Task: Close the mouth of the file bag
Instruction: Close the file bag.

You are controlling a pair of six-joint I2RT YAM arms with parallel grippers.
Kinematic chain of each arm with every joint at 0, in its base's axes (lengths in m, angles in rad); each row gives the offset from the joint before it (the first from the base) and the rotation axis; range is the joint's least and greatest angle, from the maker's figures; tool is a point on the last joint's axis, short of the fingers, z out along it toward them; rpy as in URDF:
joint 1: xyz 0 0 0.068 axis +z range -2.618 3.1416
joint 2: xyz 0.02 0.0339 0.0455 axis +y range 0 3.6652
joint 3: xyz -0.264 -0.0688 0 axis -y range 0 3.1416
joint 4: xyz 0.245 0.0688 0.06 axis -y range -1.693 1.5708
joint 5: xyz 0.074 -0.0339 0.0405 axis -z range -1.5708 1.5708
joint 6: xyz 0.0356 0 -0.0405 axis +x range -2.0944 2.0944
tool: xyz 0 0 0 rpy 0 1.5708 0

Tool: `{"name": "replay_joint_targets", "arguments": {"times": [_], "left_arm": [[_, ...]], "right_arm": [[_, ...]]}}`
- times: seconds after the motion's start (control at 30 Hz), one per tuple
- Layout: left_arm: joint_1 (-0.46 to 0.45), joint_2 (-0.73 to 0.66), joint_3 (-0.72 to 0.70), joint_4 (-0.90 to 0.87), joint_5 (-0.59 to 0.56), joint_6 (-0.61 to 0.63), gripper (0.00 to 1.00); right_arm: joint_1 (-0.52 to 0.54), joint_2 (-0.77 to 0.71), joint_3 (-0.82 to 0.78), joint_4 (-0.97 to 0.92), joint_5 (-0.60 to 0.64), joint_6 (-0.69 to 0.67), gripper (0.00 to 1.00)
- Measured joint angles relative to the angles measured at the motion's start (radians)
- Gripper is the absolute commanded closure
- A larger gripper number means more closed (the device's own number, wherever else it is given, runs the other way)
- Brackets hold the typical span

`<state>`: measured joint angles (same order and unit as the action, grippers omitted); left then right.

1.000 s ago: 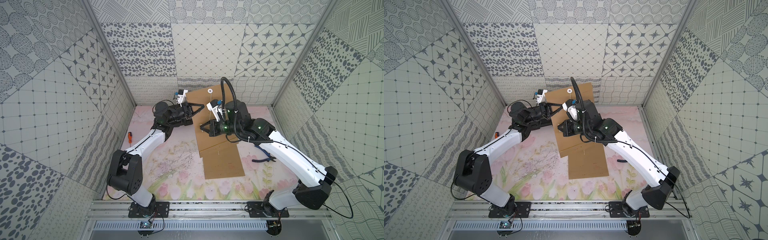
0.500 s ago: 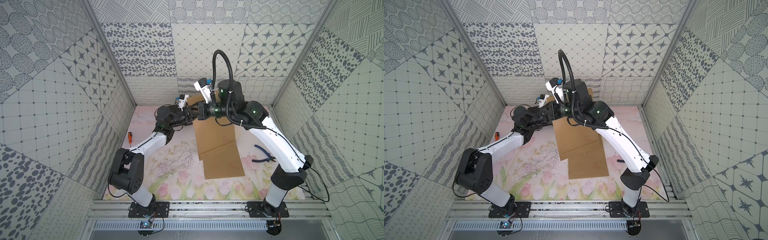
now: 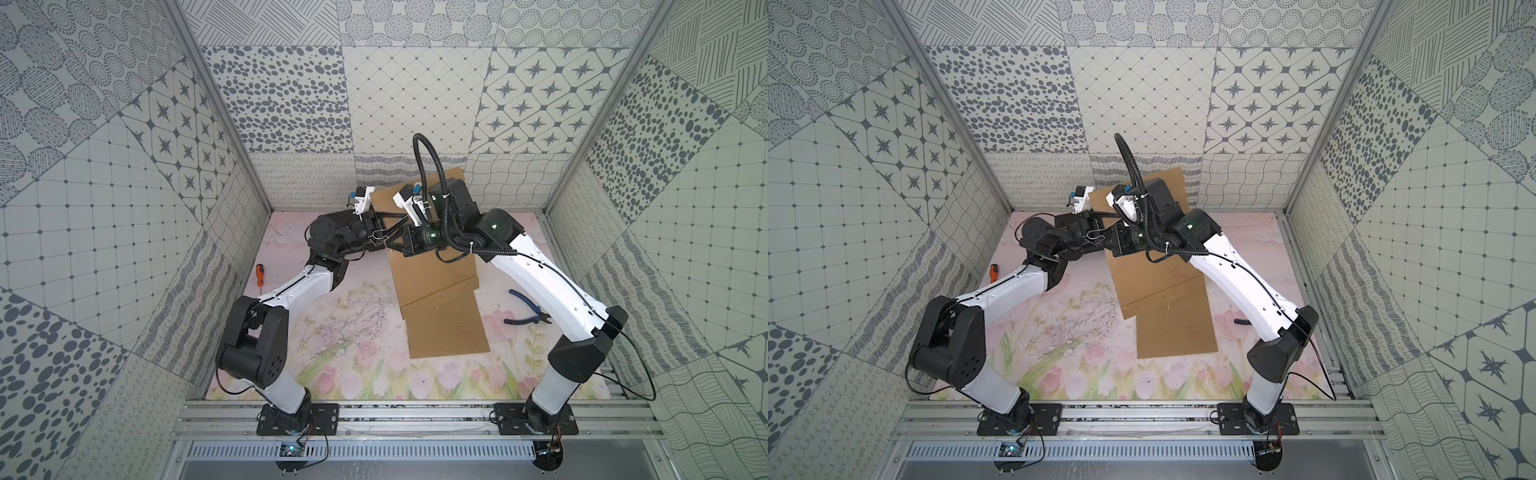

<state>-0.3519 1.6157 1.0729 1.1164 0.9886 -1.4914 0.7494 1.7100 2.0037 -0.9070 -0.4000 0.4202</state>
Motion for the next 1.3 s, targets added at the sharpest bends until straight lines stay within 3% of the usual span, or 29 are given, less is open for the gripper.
{"name": "replay_joint_targets", "arguments": {"times": [0.47, 0.8, 1.3], "left_arm": [[0.013, -0.008, -0.007, 0.055, 0.003, -0.061, 1.0], [0.013, -0.03, -0.005, 0.087, 0.033, -0.089, 1.0], [0.001, -0.034, -0.002, 0.122, 0.064, -0.11, 1.0]], "right_arm": [[-0.182, -0.193, -0.188, 0.005, -0.019, -0.011, 1.0], [-0.285, -0.193, -0.196, 0.002, -0.006, -0.025, 1.0], [-0.347, -0.192, -0.114, -0.035, 0.059, -0.029, 1.0]]}}
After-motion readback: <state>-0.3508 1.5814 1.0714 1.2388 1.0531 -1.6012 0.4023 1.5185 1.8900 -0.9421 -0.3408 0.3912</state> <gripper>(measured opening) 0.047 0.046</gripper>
